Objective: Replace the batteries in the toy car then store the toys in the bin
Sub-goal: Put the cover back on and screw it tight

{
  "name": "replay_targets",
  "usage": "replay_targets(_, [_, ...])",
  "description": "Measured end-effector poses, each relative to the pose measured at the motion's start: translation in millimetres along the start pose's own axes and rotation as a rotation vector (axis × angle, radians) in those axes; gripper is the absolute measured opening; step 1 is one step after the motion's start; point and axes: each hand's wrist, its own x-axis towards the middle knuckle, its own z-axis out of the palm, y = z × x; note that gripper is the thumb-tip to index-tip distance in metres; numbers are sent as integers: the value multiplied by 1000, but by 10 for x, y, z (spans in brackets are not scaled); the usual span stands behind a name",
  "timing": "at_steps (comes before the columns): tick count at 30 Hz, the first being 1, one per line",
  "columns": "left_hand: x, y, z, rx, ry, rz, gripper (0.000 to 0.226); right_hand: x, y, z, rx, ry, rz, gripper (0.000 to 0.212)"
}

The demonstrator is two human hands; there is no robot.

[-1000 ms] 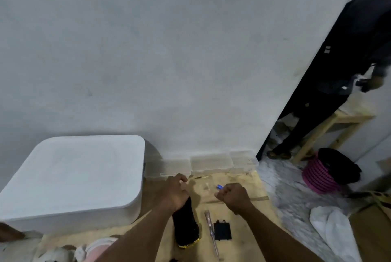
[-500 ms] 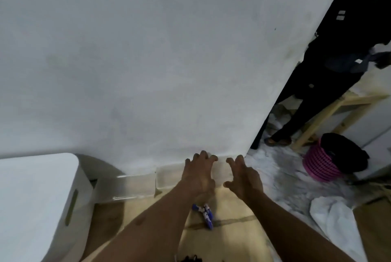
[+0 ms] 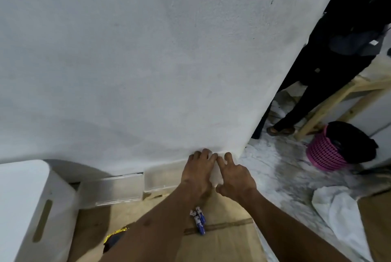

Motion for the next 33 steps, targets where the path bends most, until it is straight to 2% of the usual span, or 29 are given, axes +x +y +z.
replay_targets(4, [1, 18, 30, 43, 18, -9, 86, -59, 93, -59, -26, 64, -86, 68])
replay_targets(7, [9, 7, 4, 77, 2, -2, 86, -72, 238, -71, -195, 124, -251, 49])
replay_targets(11, [-55, -33, 24, -14, 5, -3, 79, -99, 344, -105, -243, 188, -332, 39])
replay_targets(14, [-89, -62, 6, -104, 34, -7, 65, -98, 389, -193, -151, 191, -324, 29])
replay_targets(16, [-97, -80, -64, -128, 48, -15, 55, -116, 421, -258, -19, 268, -236, 28])
replay_targets(19, [-93, -118, -197, -226, 96, -57, 44, -209, 436, -333, 258, 471, -114, 29])
replay_targets(21, [-72, -137, -282, -325, 138, -110, 40, -264, 403, -277, 291, 507, -156, 26])
replay_targets(24, [-18, -131, -350, -399, 156, -170, 34, -244, 298, -113, 186, 340, -341, 8])
replay_targets(26, [18, -131, -368, -440, 128, -195, 33, -92, 226, -85, 123, 249, -330, 1])
replay_targets(29, [44, -138, -375, -491, 78, -222, 36, 187, 92, -155, 73, 77, -266, 22])
replay_targets(33, [44, -127, -381, -565, 93, -218, 36, 424, -22, -221, 41, -179, -220, 26])
